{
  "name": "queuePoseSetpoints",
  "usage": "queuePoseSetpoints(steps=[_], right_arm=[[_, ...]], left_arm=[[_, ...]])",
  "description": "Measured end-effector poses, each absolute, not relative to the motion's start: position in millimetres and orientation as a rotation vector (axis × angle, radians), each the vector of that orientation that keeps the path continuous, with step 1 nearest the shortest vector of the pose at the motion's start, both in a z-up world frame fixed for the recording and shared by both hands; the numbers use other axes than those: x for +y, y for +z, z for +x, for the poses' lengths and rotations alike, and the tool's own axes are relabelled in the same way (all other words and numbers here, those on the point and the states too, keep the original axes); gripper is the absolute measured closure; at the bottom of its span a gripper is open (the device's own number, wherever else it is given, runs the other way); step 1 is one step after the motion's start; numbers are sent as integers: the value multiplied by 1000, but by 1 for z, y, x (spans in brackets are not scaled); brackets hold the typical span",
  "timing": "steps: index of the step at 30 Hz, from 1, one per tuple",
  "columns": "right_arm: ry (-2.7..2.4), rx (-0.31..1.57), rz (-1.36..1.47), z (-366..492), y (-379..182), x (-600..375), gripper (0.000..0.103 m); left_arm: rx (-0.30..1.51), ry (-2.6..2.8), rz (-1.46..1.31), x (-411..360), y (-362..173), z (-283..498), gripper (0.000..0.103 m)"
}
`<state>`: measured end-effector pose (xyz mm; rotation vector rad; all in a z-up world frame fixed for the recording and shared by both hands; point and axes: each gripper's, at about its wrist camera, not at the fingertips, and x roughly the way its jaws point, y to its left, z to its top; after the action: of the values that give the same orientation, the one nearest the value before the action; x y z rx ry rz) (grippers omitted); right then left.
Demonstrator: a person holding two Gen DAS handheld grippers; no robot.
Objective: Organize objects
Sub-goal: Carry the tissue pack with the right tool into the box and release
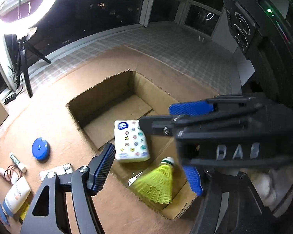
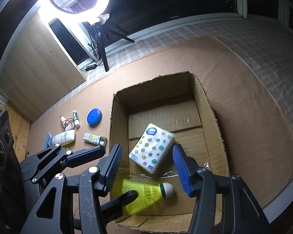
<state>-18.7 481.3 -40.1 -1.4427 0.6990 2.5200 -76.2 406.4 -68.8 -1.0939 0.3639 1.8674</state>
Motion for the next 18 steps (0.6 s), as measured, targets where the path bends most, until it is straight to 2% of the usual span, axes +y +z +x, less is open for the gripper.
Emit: queuePoseSetpoints(steps=[6,14,18], right_arm=[[2536,724,-1427,-19,-37,473,52],[2581,751,-1418,-18,-32,450,52],[2606,788,-1426,-18,-32,434,52]], left_arm=[[351,1922,-1116,369,-63,-82,32],[378,2049,-1192,286,-70,-97,21],[379,2116,-1286,236,-87,-111,20]])
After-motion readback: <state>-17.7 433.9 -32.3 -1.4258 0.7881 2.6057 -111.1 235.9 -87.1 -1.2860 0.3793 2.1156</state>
